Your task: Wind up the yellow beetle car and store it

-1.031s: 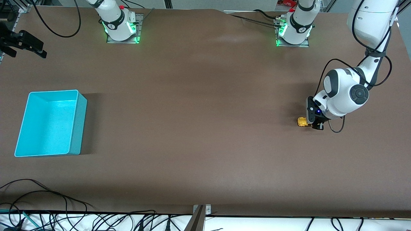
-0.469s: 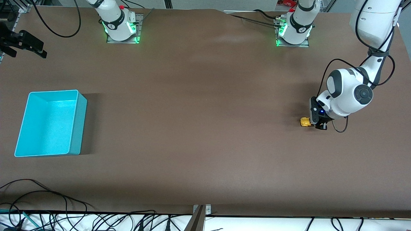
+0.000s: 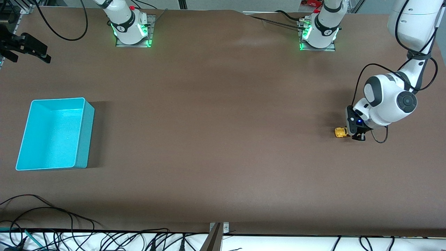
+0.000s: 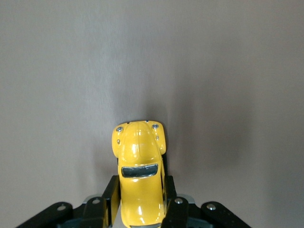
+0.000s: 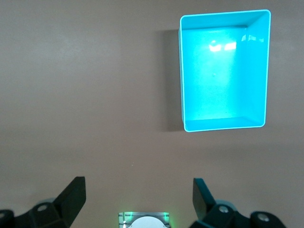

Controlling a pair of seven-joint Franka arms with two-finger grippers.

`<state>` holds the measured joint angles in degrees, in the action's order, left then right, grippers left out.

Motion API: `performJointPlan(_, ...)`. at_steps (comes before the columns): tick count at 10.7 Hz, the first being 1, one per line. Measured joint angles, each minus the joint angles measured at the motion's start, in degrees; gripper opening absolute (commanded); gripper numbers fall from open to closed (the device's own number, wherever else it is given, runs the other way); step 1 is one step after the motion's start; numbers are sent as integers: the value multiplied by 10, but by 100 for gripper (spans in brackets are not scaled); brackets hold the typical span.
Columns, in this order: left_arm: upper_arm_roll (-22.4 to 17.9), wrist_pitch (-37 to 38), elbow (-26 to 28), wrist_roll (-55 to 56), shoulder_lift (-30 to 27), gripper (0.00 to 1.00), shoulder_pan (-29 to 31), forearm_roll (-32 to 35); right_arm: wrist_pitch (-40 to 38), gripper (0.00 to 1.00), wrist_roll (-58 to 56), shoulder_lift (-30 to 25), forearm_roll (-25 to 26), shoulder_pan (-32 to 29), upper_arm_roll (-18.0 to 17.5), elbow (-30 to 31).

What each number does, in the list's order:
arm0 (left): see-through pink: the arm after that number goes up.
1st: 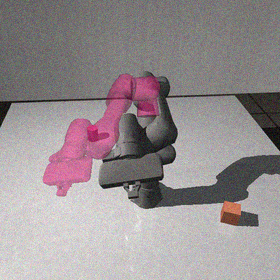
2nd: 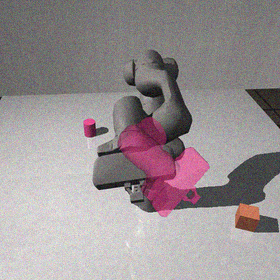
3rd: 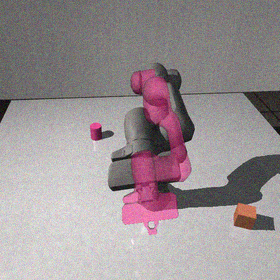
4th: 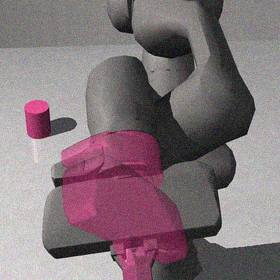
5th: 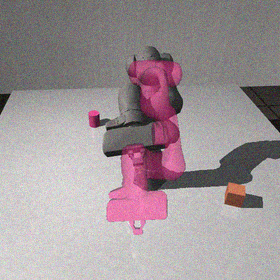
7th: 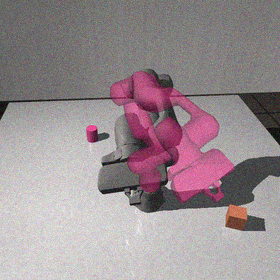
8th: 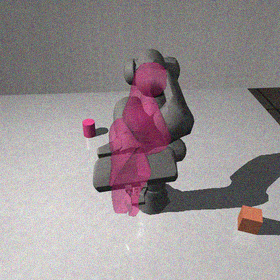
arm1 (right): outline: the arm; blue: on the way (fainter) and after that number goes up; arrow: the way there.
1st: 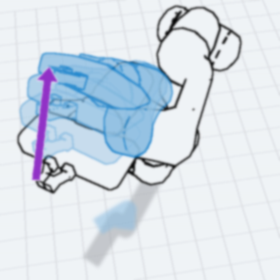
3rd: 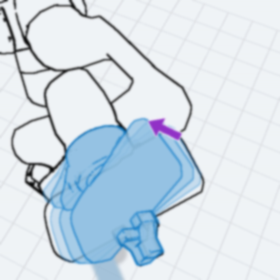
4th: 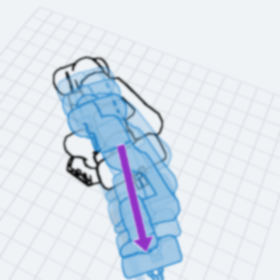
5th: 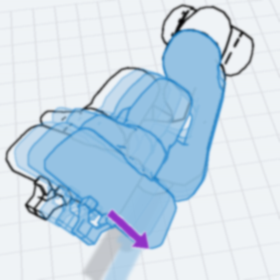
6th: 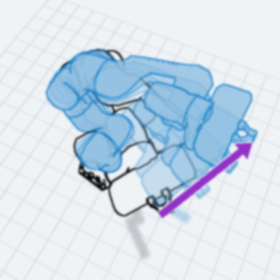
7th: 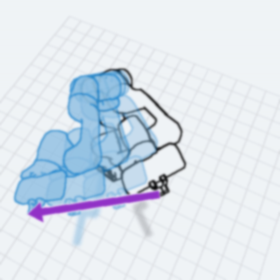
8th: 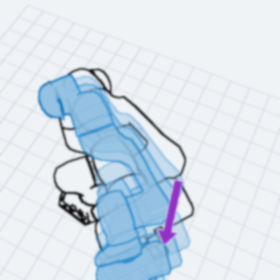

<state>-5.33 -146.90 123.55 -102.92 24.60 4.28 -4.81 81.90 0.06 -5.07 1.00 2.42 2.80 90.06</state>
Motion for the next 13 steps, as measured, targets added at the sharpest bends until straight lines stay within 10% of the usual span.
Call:
performJointPlan(2, -10, 1, -4, -22, 3, 0, 8, 0, 0, 100, 0, 0, 0, 0, 0, 0)
performJointPlan(3, -11, 2, -5, -24, 3, 26, 10, 0, 0, 100, 0, 0, 0, 0, 0, 0)
performJointPlan(4, -11, 2, -6, -24, 4, 99, 10, 0, 0, 100, 0, 0, 0, 0, 0, 0)
performJointPlan(13, -9, 33, -55, -24, 27, 100, 9, -19, 0, 100, 0, 0, 0, 0, 0, 0)
